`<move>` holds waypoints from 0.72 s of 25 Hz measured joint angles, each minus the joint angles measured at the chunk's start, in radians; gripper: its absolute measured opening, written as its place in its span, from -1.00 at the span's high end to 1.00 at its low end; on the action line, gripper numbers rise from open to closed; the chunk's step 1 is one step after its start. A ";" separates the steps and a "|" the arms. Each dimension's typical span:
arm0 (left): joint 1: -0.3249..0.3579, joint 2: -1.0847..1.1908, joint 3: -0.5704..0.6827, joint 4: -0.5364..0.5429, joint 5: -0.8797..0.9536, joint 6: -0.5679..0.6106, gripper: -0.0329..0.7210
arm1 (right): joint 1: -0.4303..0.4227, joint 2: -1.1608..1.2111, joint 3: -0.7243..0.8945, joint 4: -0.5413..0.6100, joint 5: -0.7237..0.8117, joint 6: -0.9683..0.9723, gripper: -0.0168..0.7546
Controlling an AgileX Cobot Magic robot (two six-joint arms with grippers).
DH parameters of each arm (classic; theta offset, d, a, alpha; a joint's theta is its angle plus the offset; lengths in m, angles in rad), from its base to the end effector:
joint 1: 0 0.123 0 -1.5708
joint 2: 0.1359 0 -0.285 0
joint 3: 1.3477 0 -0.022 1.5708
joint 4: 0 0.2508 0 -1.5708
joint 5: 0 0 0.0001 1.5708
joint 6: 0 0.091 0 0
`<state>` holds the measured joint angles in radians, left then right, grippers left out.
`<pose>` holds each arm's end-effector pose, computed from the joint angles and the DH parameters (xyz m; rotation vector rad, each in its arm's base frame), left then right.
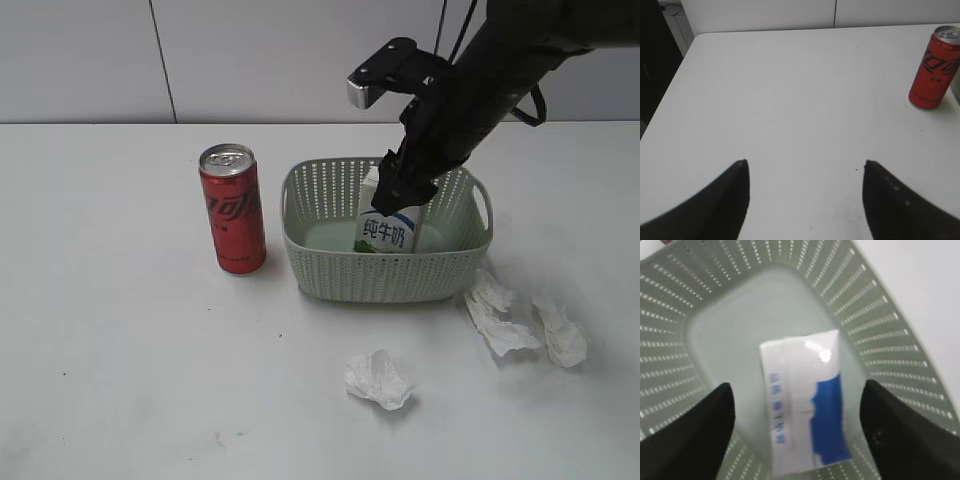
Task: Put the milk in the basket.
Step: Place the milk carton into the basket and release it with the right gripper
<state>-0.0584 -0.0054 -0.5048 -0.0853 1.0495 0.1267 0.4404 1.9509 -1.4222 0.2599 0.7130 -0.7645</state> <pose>-0.0063 -0.0064 0.2797 0.1906 2.0115 -0.0584 0.3683 0.1905 0.2022 -1.3427 2.3351 0.1903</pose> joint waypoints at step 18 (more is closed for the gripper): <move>0.000 0.000 0.000 0.000 0.000 0.000 -0.48 | -0.292 -0.174 -0.207 -0.224 0.479 0.504 -0.58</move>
<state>-0.0584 -0.0054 -0.5048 -0.0853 1.0495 0.1267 0.1485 1.7772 -1.6293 0.0358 1.1918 -0.2610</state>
